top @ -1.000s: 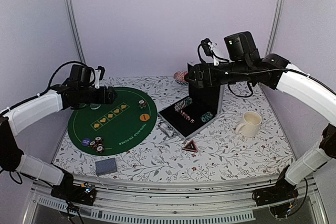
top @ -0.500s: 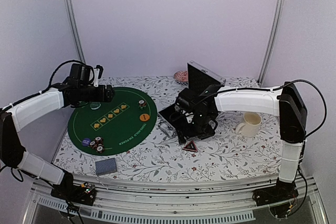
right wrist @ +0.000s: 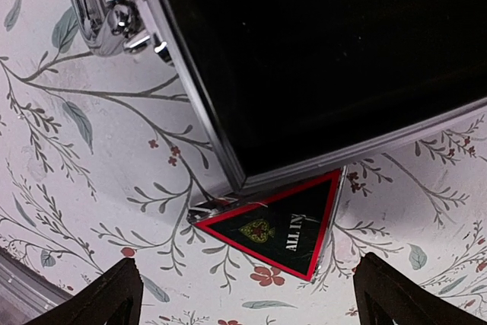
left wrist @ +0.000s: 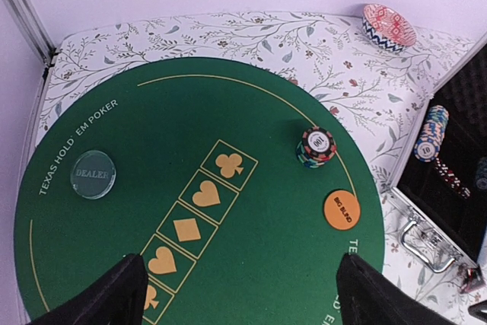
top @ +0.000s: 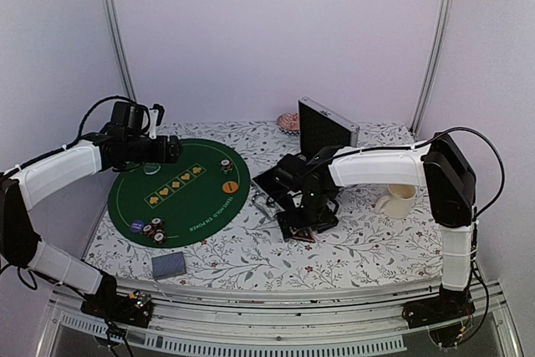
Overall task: Distribute texas hold em gaming equipment
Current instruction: Adjust the all-in button at the center of the board.
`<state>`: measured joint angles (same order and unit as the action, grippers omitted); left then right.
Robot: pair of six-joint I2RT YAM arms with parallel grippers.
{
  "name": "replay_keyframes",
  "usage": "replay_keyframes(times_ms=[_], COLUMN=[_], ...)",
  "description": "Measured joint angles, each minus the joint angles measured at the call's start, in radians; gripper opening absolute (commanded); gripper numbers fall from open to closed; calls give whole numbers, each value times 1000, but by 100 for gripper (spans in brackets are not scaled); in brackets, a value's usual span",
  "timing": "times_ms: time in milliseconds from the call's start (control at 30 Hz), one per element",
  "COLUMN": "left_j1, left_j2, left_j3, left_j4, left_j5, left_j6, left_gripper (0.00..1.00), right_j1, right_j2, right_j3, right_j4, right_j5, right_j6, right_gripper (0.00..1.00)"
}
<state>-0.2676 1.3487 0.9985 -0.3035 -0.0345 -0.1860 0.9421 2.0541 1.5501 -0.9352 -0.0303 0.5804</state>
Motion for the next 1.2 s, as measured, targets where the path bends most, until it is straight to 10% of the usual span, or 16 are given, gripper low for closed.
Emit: replay_keyframes(times_ms=[1200], left_j1=[0], left_j2=[0], left_j3=[0], left_j4=[0], left_j5=[5], left_j6=[3], left_gripper=[88], right_j1=[59], right_j2=[134], right_j3=[127], right_j4=[-27], right_j5=[52], right_j6=[-47], right_gripper=[93])
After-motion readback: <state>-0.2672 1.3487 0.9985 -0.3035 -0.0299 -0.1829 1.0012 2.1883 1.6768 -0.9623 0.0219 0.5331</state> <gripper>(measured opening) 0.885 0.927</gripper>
